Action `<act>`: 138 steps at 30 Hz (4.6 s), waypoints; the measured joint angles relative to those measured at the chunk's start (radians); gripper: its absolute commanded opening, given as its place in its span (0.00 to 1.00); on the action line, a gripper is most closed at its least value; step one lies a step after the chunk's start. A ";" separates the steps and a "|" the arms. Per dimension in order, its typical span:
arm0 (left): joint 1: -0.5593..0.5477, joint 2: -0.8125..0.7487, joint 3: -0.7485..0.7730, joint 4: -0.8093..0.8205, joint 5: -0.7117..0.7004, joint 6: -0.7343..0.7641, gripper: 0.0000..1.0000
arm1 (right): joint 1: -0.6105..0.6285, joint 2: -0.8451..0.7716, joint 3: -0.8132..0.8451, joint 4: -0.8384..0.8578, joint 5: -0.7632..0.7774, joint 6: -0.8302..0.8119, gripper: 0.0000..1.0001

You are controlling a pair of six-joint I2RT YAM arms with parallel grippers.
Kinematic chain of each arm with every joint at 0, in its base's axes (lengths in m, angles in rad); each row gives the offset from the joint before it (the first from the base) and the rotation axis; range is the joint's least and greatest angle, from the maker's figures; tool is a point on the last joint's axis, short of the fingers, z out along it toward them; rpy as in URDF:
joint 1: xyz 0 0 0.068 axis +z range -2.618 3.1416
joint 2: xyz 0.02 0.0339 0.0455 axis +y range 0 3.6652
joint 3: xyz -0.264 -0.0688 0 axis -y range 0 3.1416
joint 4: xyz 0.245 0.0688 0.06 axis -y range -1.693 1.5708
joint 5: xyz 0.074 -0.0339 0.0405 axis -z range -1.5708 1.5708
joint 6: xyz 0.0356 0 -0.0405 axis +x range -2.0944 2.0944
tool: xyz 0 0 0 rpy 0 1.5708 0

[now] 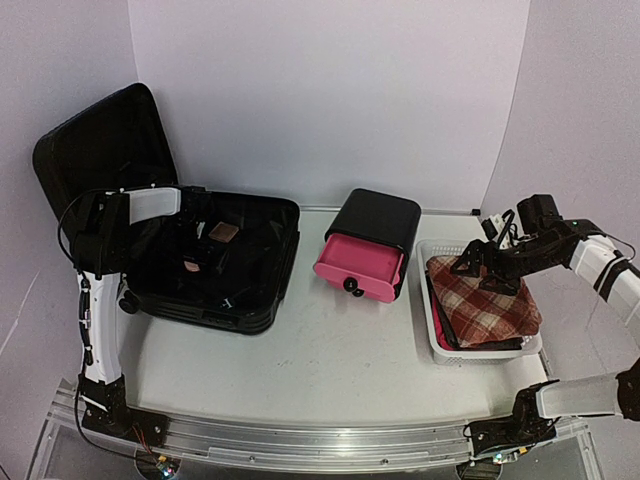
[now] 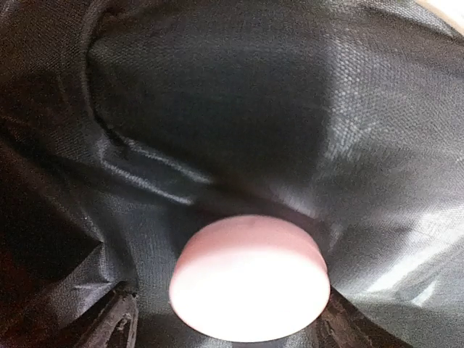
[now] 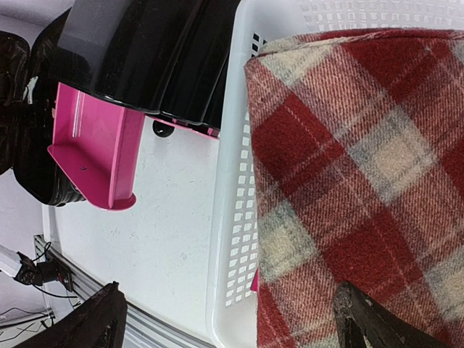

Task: Open, take out, and arrange the luggage

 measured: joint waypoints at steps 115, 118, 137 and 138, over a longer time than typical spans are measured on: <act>-0.655 -0.299 0.023 0.495 0.341 -0.155 0.47 | 0.000 0.006 -0.019 -0.003 -0.008 0.012 0.98; -0.692 -0.211 0.078 0.498 0.331 -0.154 0.46 | 0.000 -0.009 -0.023 -0.003 -0.008 0.014 0.98; -0.748 -0.043 0.239 0.433 0.260 -0.163 0.49 | 0.000 -0.024 -0.035 -0.006 -0.008 0.015 0.98; -0.748 -0.032 0.246 0.425 0.257 -0.165 0.50 | 0.000 -0.027 -0.038 -0.006 -0.008 0.015 0.98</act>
